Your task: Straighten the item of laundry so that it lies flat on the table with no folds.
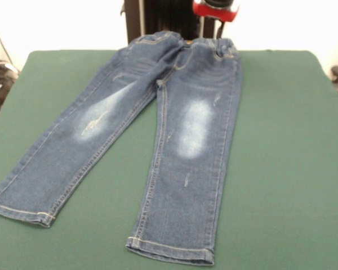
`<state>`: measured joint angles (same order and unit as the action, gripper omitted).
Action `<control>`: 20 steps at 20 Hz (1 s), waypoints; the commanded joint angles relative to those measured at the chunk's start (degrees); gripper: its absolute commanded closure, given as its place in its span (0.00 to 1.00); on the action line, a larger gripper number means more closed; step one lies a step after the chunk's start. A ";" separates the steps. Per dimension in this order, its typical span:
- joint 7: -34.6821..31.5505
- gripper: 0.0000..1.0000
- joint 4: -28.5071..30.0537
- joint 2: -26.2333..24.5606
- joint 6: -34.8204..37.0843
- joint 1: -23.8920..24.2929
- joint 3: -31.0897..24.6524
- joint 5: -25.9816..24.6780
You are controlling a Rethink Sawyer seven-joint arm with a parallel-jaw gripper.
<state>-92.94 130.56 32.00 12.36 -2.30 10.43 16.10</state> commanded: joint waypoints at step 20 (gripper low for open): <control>-8.81 0.00 -8.27 -3.13 -14.51 3.98 -5.28 -5.18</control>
<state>-92.94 129.93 30.98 -2.79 3.71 9.97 10.57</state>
